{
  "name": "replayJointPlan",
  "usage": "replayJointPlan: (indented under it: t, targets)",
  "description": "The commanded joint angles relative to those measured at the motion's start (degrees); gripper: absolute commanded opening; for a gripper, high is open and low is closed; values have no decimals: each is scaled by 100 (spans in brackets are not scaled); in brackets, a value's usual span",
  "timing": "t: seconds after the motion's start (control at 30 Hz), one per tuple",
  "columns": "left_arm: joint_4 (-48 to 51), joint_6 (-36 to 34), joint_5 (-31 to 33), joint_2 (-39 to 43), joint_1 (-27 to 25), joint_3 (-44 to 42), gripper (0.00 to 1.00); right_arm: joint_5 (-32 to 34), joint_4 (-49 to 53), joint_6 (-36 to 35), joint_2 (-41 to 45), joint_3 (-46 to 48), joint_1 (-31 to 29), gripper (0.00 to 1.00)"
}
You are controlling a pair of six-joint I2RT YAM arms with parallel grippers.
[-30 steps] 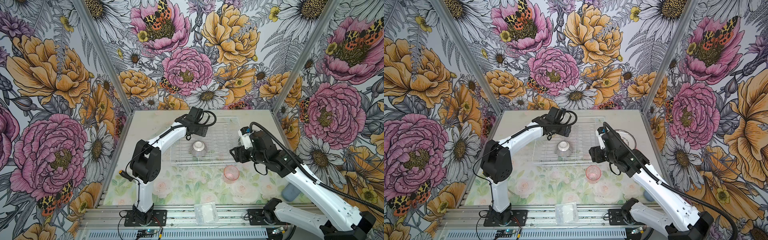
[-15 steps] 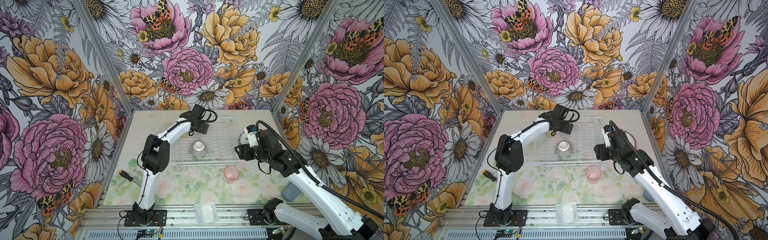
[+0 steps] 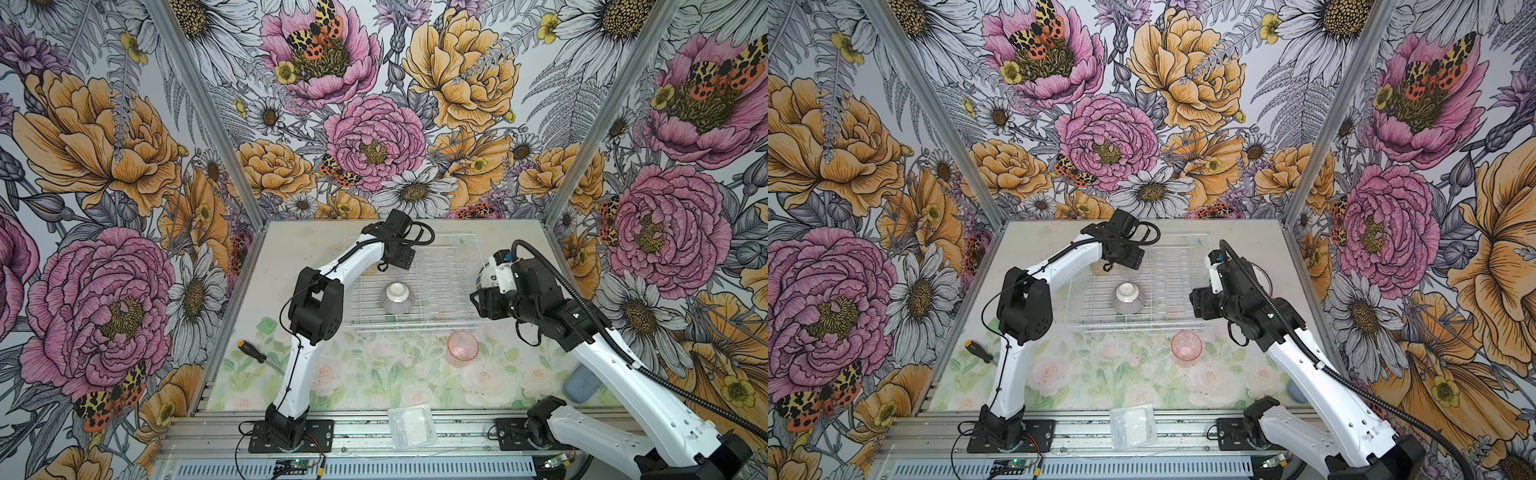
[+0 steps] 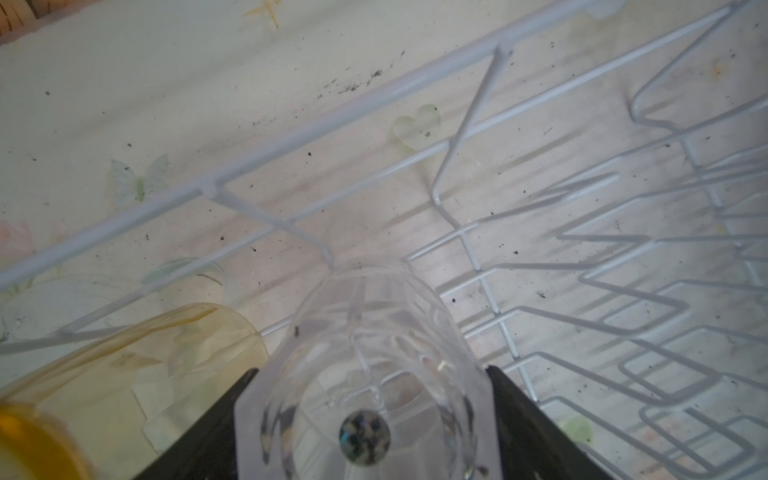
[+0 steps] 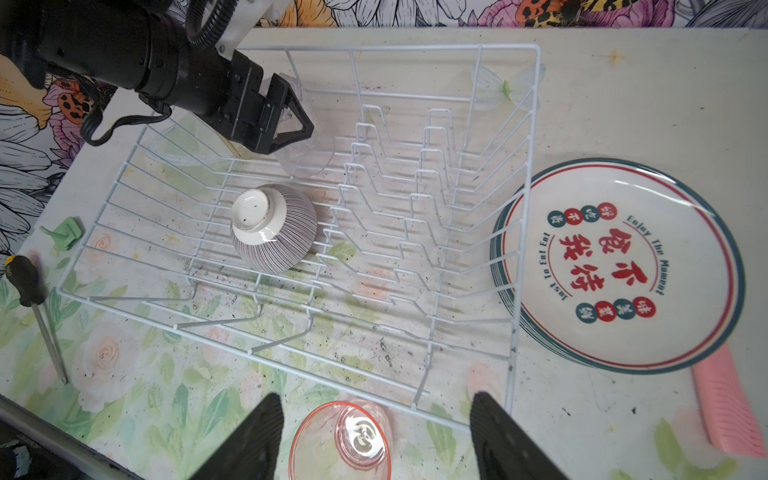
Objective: Unload the mixed dishes from the dish rack
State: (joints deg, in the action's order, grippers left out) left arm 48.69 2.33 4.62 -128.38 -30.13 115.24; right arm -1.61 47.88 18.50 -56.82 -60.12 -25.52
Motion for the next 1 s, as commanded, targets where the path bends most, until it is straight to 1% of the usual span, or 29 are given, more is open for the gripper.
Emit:
replayJointPlan:
  t: [0.0, 0.13, 0.43, 0.53, 0.73, 0.97]
  targets:
    - [61, -73, -153, -138, 66, 179, 74, -111, -153, -24, -62, 86, 41, 73]
    - [156, -20, -479, -221, 160, 231, 57, -129, -191, -21, -93, 105, 63, 73]
    - [152, -22, -551, -94, 232, 75, 45, -273, -375, 13, -168, 191, 98, 73]
    - [146, -17, -653, 12, 232, 79, 45, -466, -600, 94, -207, 288, 108, 73]
    - [141, -37, -813, 319, 264, 72, 45, -1136, -1285, 284, -301, 534, 223, 73]
    - [133, -57, -1181, 632, 397, 64, 44, -1654, -1972, 501, -312, 797, 387, 73]
